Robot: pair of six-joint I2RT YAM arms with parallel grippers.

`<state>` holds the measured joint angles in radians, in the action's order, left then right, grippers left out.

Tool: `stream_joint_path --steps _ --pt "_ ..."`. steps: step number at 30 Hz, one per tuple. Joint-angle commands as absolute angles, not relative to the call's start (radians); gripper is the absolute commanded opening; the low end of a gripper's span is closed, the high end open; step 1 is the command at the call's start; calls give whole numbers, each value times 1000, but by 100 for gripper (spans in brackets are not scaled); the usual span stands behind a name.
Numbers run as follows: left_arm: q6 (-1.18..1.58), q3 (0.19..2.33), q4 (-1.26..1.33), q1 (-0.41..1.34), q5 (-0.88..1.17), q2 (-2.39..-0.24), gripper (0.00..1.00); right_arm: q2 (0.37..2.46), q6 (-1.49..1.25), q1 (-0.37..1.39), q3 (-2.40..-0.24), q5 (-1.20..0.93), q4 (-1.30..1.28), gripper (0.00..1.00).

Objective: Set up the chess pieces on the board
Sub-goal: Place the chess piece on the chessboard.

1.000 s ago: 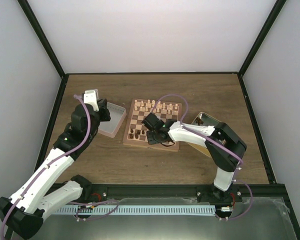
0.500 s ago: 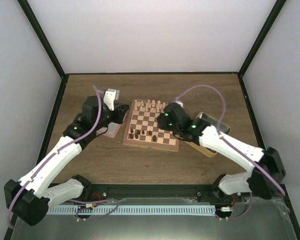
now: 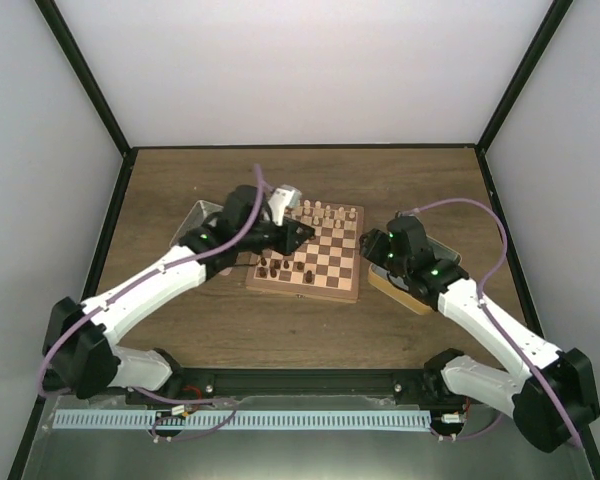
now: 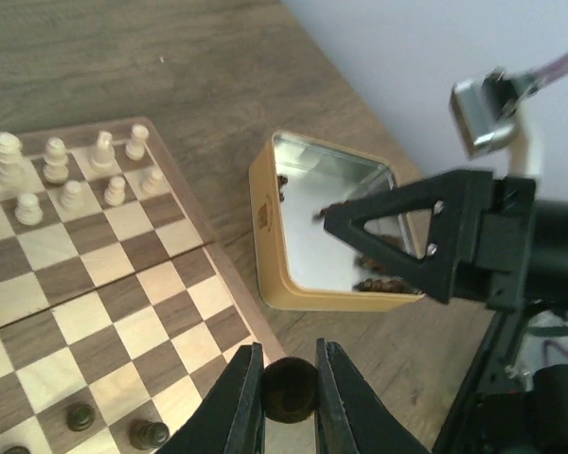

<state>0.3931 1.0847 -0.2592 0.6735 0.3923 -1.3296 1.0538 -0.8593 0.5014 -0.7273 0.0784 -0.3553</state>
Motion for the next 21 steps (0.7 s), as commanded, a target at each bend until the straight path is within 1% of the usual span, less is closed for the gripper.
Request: stream_joint_path --steps 1,6,10,15,21 --pt "359 1112 -223 806 107 -1413 4 1003 -838 473 -699 60 -315 59" --pt "336 1082 -141 912 -52 -1517 4 956 -847 459 -669 90 -340 60" --pt "318 1027 -60 991 -110 -1589 4 901 -878 447 -649 141 -368 60" --pt "337 1008 6 1047 -106 -1682 4 825 -903 443 -632 226 -402 63" --pt "344 1053 45 1062 -107 -1791 4 766 -922 443 -624 268 -421 64"
